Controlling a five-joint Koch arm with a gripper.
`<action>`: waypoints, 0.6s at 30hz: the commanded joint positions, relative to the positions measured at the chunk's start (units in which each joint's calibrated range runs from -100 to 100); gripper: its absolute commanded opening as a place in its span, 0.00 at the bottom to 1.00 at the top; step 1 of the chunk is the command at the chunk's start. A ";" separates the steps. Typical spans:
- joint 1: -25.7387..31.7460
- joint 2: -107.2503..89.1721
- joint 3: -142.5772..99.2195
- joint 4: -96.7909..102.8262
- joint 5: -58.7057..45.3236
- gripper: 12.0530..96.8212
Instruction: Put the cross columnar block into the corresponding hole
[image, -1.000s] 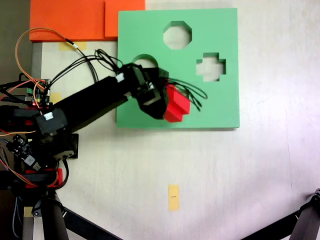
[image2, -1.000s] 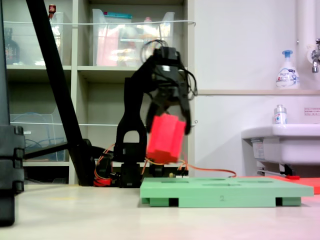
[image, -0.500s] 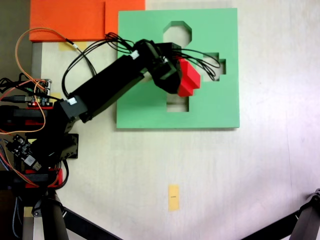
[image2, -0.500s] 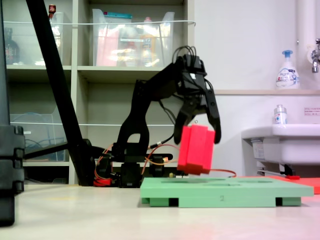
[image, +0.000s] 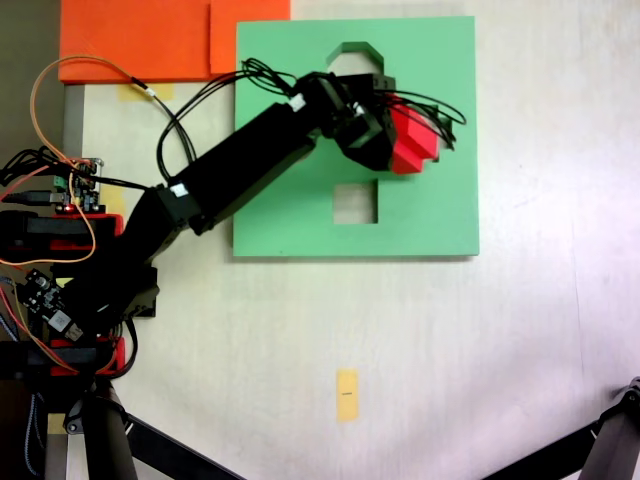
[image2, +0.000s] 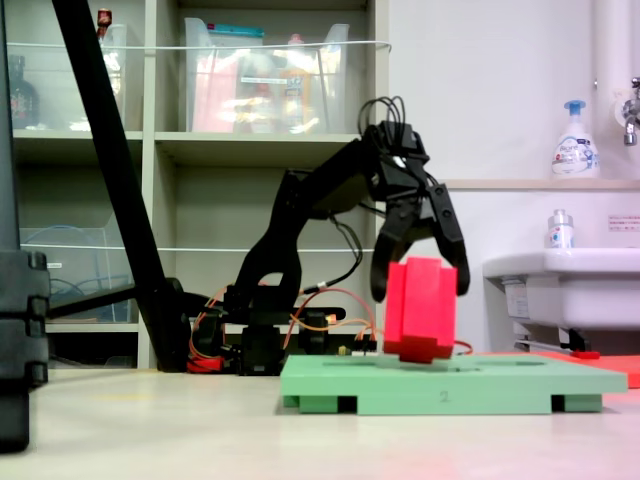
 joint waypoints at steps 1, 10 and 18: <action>-0.05 -0.61 4.50 6.24 0.44 0.22; 0.29 2.46 4.60 8.07 0.49 0.22; 0.44 5.67 4.60 8.65 0.59 0.22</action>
